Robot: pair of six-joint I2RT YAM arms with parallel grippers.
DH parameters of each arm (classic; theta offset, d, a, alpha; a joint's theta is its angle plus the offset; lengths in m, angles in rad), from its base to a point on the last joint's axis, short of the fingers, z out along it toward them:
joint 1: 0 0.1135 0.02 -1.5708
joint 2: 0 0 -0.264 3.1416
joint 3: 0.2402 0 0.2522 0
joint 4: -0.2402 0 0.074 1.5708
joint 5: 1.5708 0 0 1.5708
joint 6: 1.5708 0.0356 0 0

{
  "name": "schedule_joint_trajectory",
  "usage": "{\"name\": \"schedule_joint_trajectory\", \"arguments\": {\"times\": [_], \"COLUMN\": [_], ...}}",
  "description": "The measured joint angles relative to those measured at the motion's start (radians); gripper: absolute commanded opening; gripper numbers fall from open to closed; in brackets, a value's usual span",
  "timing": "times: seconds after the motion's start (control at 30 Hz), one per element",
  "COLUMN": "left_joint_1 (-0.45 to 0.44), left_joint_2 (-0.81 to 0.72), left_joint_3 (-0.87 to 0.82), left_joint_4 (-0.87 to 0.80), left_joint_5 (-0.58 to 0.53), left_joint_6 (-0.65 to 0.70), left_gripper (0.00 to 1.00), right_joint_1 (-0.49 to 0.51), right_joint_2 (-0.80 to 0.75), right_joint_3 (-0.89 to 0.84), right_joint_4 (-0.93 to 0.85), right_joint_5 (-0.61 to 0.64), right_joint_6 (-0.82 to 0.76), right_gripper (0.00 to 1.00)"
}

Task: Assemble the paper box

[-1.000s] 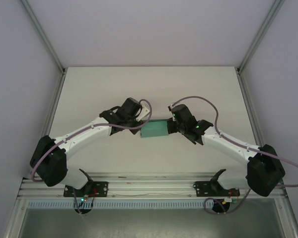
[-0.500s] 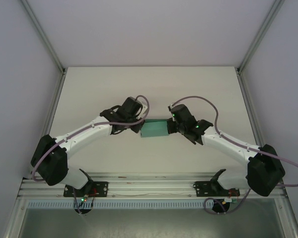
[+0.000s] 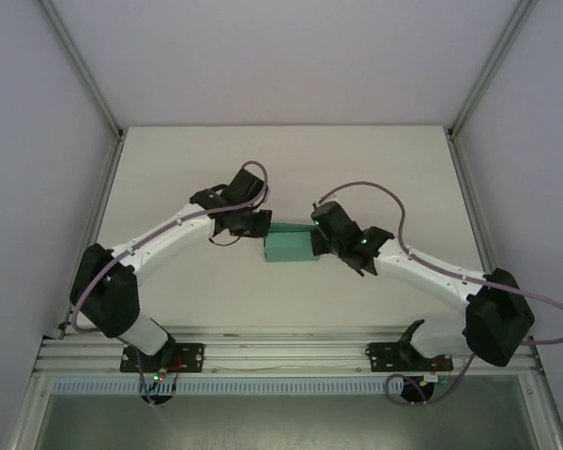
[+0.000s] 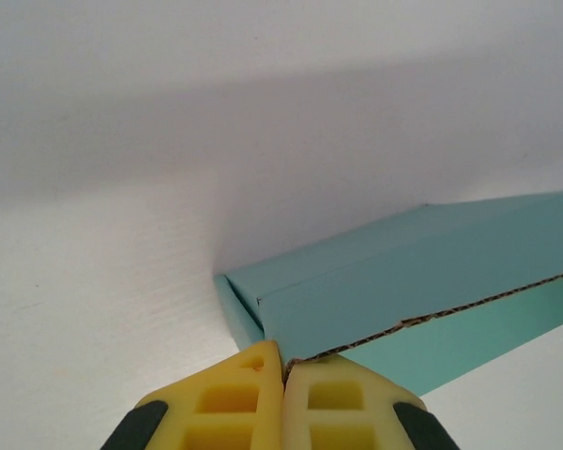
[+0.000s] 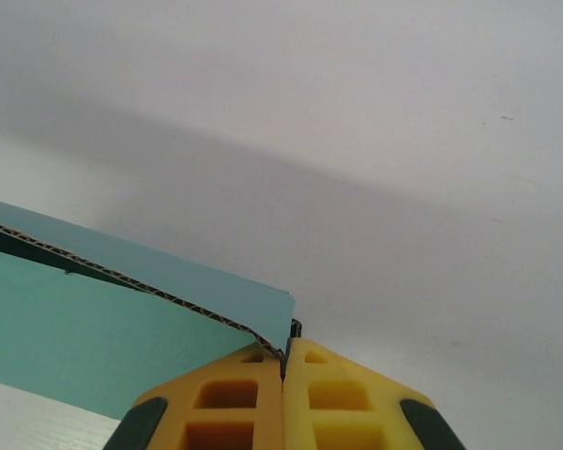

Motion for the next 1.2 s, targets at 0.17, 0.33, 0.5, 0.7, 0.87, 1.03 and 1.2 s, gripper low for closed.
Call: {"name": "schedule_joint_trajectory", "arguments": {"times": [0.17,0.33,0.5,0.7,0.87,1.03,1.2], "left_joint_1": [0.007,0.003,-0.062,-0.132,-0.184,-0.211,-0.228], "left_joint_2": [0.004,-0.006,-0.044,-0.072,-0.091,-0.105,-0.109], "left_joint_3": [0.002,-0.046,-0.139,-0.227,-0.285,-0.316,-0.323], "left_joint_4": [0.0,0.067,0.178,0.293,0.36,0.402,0.414], "left_joint_5": [0.022,0.003,-0.117,-0.266,-0.368,-0.401,-0.403], "left_joint_6": [-0.024,-0.014,0.0,0.008,0.006,-0.009,-0.012], "left_gripper": [0.0,0.0,0.0,0.0,0.0,0.0,0.0], "right_joint_1": [0.005,0.005,0.006,0.006,0.013,0.026,0.035], "right_joint_2": [0.001,0.001,0.0,-0.021,-0.043,-0.082,-0.154], "right_joint_3": [0.0,-0.006,-0.062,-0.161,-0.211,-0.237,-0.238], "right_joint_4": [-0.002,0.008,0.104,0.265,0.331,0.332,0.312], "right_joint_5": [0.011,0.014,0.05,0.067,0.07,0.039,0.01], "right_joint_6": [0.015,0.017,0.01,-0.002,-0.005,0.026,0.065], "right_gripper": [0.0,0.0,0.0,0.0,0.21,0.47,0.63]}}
